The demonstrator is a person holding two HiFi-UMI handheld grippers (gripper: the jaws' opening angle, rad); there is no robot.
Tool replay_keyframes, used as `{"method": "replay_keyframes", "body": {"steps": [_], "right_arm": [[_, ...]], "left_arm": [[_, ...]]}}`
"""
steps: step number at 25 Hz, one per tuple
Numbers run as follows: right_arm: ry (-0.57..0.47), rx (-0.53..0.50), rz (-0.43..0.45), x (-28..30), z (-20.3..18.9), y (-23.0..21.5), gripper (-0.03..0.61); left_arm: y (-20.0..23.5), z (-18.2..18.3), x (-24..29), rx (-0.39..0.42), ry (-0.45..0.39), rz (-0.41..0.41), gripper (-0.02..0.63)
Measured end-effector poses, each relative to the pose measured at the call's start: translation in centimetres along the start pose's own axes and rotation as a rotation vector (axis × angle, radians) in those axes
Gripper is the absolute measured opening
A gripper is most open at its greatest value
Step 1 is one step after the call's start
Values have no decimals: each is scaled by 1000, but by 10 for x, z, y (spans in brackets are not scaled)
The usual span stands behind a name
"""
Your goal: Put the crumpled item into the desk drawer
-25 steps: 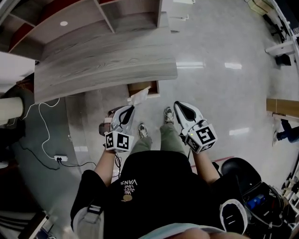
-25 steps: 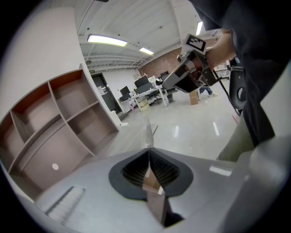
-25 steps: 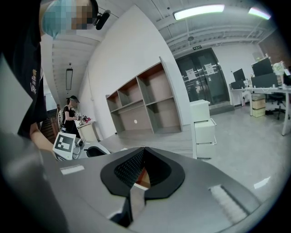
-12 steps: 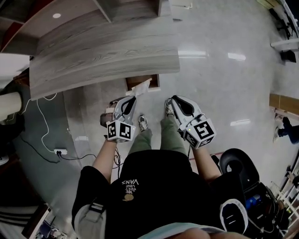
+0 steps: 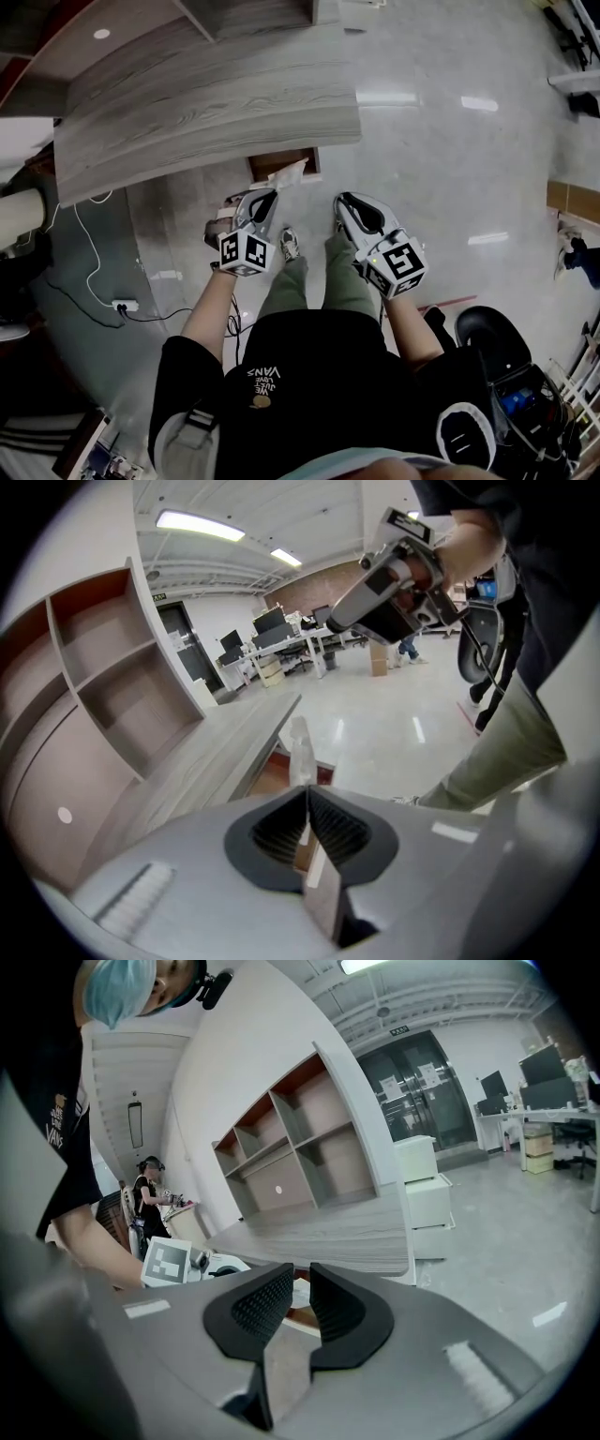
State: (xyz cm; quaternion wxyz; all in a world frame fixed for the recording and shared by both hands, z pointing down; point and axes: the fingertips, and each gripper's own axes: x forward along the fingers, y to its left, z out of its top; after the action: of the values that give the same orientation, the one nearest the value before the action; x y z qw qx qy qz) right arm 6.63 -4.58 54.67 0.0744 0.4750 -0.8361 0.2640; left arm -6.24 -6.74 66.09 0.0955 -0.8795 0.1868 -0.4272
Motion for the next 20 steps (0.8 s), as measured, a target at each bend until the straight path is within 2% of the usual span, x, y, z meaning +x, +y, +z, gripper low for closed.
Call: {"method": "replay_keyframes", "body": {"steps": [10,20], "right_arm": [[20,24,-3,-5,-19,-6,40],[40,62,-11,-4,-30,-19,40]], "left_arm": [[-2,-16,27,11,76,7,61],[18,-33,51,-23,153,72,61]]}}
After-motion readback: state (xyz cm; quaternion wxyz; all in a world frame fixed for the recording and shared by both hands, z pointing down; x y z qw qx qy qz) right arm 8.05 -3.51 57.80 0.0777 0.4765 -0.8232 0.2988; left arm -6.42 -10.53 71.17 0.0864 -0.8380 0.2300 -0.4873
